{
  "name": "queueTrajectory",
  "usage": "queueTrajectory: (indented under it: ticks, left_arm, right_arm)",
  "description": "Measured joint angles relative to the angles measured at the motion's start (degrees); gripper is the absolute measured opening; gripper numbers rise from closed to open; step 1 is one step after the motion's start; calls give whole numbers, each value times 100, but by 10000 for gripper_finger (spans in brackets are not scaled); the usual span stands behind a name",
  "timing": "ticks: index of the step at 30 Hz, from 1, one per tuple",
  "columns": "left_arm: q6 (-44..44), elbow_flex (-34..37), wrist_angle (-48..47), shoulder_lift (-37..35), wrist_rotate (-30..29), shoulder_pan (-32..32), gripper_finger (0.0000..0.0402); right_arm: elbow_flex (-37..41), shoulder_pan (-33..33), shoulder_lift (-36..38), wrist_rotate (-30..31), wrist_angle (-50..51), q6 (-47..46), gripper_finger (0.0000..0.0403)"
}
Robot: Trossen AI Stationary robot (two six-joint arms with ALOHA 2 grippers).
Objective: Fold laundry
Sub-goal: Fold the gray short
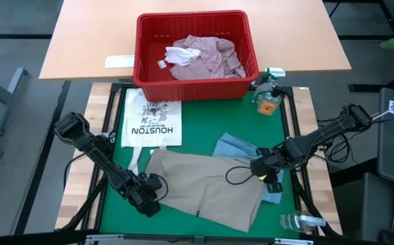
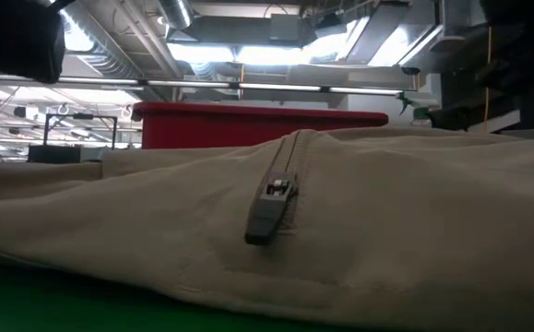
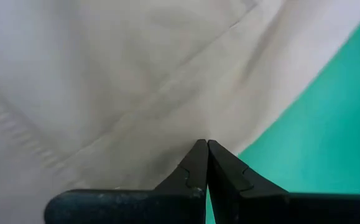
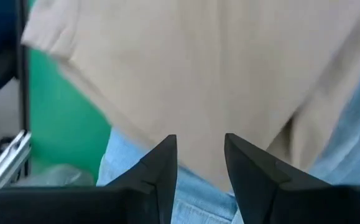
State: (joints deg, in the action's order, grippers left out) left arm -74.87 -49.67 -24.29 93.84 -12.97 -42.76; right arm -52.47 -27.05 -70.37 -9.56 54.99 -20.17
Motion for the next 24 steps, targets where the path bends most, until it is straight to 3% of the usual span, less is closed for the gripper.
queueTrajectory:
  ticks: [5, 10, 18, 24]
  left_arm:
    - [-7, -2, 259, 0, -25, 13, 2]
    - [-26, -7, 285, 0, -45, 64, 34]
    - [-155, -13, 347, -4, -59, 252, 109]
    - [-155, -17, 440, -7, -60, 338, 136]
  right_arm:
    - [-6, 0, 0, -549, 143, 658, 133]
    - [-6, -2, 0, -796, 108, 1201, 133]
    - [-6, 0, 0, -804, 108, 2161, 134]
    - [-6, 0, 0, -649, 104, 2496, 137]
